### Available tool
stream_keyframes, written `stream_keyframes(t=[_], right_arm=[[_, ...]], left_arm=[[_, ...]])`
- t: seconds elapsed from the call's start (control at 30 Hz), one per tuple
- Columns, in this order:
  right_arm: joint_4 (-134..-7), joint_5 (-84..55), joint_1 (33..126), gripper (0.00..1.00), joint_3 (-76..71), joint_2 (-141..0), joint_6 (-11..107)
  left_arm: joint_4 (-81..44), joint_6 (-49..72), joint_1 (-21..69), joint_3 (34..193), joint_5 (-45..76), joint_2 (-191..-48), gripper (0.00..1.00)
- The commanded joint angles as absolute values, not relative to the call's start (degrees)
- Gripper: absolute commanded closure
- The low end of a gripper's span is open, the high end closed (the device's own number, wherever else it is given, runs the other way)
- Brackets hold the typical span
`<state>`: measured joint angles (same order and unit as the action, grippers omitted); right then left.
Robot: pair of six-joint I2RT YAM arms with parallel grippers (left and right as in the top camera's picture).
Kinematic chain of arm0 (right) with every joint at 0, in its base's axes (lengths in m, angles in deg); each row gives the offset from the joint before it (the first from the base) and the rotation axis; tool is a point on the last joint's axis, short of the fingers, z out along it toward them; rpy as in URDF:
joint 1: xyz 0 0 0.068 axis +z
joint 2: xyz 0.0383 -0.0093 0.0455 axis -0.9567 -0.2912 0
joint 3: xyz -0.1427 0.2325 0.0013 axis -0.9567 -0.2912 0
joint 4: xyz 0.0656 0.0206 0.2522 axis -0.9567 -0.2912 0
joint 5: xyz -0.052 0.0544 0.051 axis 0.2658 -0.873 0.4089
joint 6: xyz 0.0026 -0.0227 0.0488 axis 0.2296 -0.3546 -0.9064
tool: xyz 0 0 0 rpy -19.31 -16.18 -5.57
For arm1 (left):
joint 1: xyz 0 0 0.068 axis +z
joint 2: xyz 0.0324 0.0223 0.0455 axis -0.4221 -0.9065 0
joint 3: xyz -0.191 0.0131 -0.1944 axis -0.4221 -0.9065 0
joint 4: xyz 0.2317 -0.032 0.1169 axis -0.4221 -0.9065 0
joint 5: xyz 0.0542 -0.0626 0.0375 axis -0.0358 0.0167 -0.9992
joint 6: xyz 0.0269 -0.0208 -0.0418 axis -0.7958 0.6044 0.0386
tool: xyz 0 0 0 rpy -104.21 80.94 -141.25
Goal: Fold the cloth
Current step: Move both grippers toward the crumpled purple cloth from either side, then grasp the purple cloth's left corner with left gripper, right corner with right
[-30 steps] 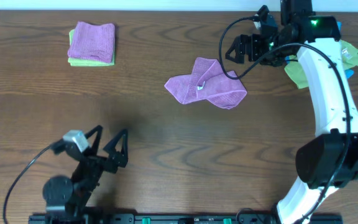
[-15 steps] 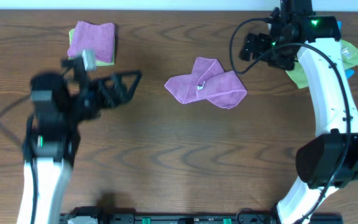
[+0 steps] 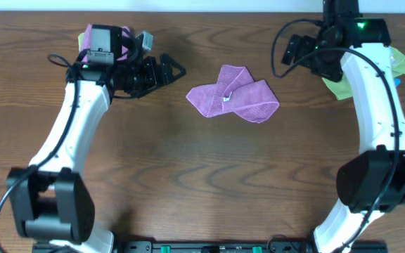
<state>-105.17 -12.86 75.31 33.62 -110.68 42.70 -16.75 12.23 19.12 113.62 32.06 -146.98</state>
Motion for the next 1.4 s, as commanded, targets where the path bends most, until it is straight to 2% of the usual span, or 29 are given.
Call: stream_keyframes(t=[0.0, 0.03, 0.07, 0.17, 0.33, 0.57, 0.9, 1.17, 1.2, 1.27, 1.3, 1.37], right_arm=[[-104.6, -27.8, 76.9, 0.01, 33.7, -109.9, 58.6], [-105.4, -28.7, 77.5, 0.01, 33.5, -110.0, 63.5], [-106.3, -27.2, 78.0, 0.01, 33.0, -110.0, 65.9], [-108.3, -23.1, 78.7, 0.01, 31.1, -110.2, 66.2], [-109.9, -19.0, 78.8, 0.01, 27.9, -110.2, 60.0], [-110.4, -15.5, 79.6, 0.01, 24.1, -110.2, 58.1], [-108.8, -15.4, 81.9, 0.01, 24.1, -110.2, 57.5], [-108.5, -14.6, 82.1, 0.01, 24.1, -110.2, 57.6], [-108.4, -14.4, 82.1, 0.01, 24.1, -110.2, 57.5], [-108.1, -14.1, 82.1, 0.01, 24.1, -110.2, 57.6], [-108.0, -13.9, 82.1, 0.01, 24.1, -110.2, 57.6], [-108.0, -13.5, 82.1, 0.01, 24.1, -110.2, 57.6]], left_arm=[[-17.5, 10.1, 19.1, 114.5, 28.8, -150.6, 0.05], [-18.8, 10.1, 19.1, 114.5, 26.4, -152.2, 0.02], [-20.2, 10.4, 18.9, 114.5, 23.1, -153.9, 0.03], [-20.6, 10.6, 17.7, 114.5, 21.4, -158.8, 0.05], [-17.4, 16.2, 14.7, 114.5, 18.9, -164.9, 0.05], [-8.2, 24.1, 10.9, 114.7, 18.9, -166.0, 0.05], [-5.1, 25.1, 7.8, 114.7, 15.8, -168.8, 0.05], [1.7, 25.1, 5.9, 114.7, 11.9, -169.9, 0.00], [2.9, 25.2, 5.8, 114.7, 11.9, -169.9, 0.09], [4.0, 26.2, 5.4, 114.7, 11.9, -169.9, 0.41], [4.1, 27.1, 5.4, 114.7, 12.0, -169.9, 0.54], [3.9, 27.9, 5.4, 114.7, 12.0, -169.9, 0.72]])
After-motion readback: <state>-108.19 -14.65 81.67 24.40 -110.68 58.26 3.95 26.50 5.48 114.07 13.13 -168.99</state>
